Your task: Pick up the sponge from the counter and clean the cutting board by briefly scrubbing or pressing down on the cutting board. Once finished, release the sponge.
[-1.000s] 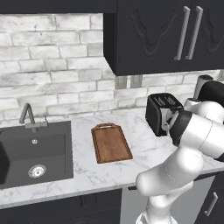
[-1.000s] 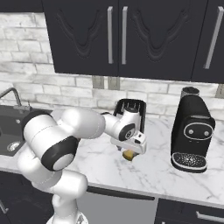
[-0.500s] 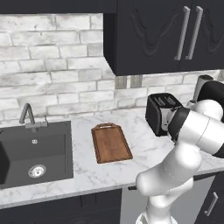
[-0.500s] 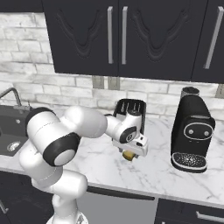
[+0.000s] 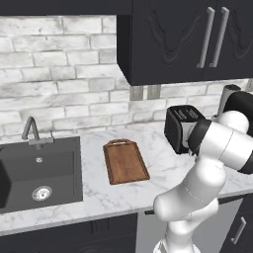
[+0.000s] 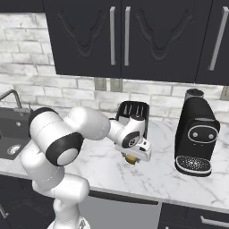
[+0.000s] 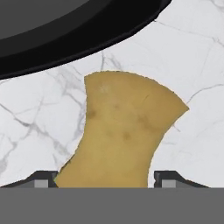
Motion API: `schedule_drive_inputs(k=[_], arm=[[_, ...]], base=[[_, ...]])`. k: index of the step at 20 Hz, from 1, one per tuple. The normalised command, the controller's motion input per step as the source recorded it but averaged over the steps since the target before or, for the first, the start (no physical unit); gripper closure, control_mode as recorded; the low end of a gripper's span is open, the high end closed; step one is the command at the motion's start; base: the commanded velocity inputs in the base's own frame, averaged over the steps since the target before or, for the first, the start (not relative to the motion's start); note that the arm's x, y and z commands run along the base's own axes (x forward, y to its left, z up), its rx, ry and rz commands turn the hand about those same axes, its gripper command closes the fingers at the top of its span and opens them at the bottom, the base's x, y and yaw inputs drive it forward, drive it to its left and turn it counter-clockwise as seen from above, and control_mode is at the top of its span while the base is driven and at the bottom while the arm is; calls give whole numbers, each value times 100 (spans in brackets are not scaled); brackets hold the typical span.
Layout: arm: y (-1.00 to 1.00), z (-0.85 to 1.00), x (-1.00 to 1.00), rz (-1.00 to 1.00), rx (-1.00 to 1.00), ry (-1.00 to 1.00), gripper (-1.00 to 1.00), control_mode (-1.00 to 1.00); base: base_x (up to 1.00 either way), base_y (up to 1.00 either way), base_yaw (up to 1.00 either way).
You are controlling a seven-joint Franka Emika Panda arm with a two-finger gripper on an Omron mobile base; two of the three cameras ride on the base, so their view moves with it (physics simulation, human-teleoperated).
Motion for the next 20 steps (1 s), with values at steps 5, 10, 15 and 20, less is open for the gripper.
schedule_drive_inputs(k=[5, 10, 15, 20], arm=[[0, -2, -7, 0, 0, 0, 100, -100], [1, 0, -51, 0, 0, -18, 100, -100], [24, 6, -65, 2, 0, -6, 100, -100], [67, 19, -11, 24, -5, 6, 100, -100]], base=[[0, 0, 0], [0, 0, 0], [0, 0, 0], [0, 0, 0]])
